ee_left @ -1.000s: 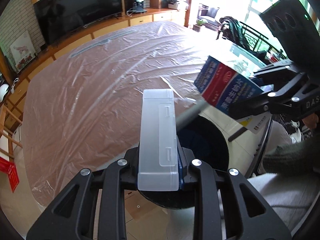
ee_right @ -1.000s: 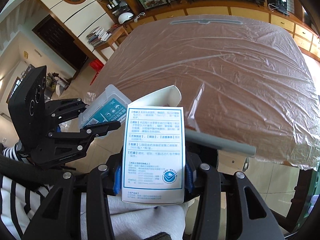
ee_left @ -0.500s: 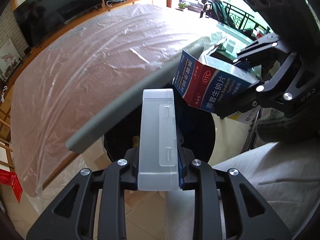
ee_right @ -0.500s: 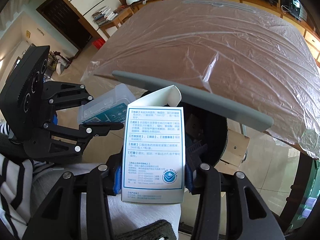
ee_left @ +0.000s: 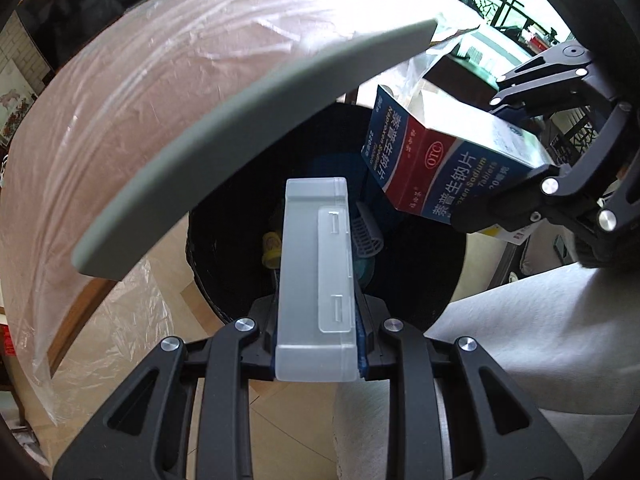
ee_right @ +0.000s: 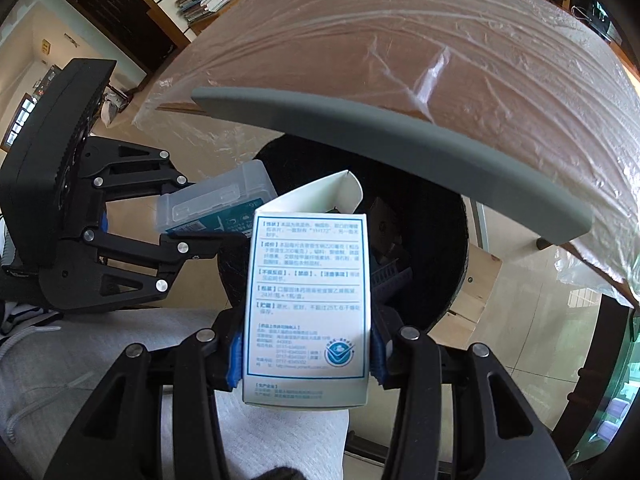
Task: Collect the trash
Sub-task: 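Lower both boxes into the bin and open both tools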
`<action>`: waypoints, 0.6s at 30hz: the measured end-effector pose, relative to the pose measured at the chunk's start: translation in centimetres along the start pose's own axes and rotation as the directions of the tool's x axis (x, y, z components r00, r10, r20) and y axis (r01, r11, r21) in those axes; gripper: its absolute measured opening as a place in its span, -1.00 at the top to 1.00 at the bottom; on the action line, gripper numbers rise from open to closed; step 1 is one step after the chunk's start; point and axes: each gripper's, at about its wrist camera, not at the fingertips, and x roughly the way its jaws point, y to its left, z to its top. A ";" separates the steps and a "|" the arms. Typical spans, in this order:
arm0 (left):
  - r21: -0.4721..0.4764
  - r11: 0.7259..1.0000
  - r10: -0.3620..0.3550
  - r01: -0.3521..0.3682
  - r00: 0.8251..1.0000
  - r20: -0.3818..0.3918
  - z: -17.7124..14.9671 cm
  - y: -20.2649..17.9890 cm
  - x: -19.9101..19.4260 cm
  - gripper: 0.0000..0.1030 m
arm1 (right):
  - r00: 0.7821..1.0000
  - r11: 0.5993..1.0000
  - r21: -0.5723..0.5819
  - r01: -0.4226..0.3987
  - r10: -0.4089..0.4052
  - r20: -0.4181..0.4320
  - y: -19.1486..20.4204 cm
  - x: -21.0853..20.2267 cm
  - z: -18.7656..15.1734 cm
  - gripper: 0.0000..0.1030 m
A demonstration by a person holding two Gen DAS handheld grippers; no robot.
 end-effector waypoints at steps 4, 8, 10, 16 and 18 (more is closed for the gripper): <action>-0.009 1.000 0.007 -0.007 1.000 -0.025 0.0 0.1 1.2 0.46 | 1.000 1.000 -0.001 0.007 -0.007 0.006 -0.2 1.0 0.3 0.12; -0.008 1.000 0.018 -0.018 0.999 -0.051 0.1 0.1 2.2 0.46 | 1.000 1.000 -0.004 0.029 -0.029 0.001 -0.7 2.3 0.7 0.12; -0.008 1.000 0.020 -0.020 0.998 -0.056 0.5 0.0 2.7 0.46 | 0.999 0.999 0.002 0.037 -0.037 -0.004 -1.0 2.9 1.1 0.12; -0.035 0.999 0.022 -0.025 0.998 -0.063 1.7 1.0 4.2 0.46 | 0.998 0.998 0.002 0.058 -0.058 -0.027 -1.5 4.3 1.2 0.11; -0.060 0.998 0.001 -0.005 0.999 -0.054 2.1 1.4 4.3 -0.04 | 0.998 0.999 0.000 0.053 -0.053 -0.030 -1.2 4.3 1.0 -0.07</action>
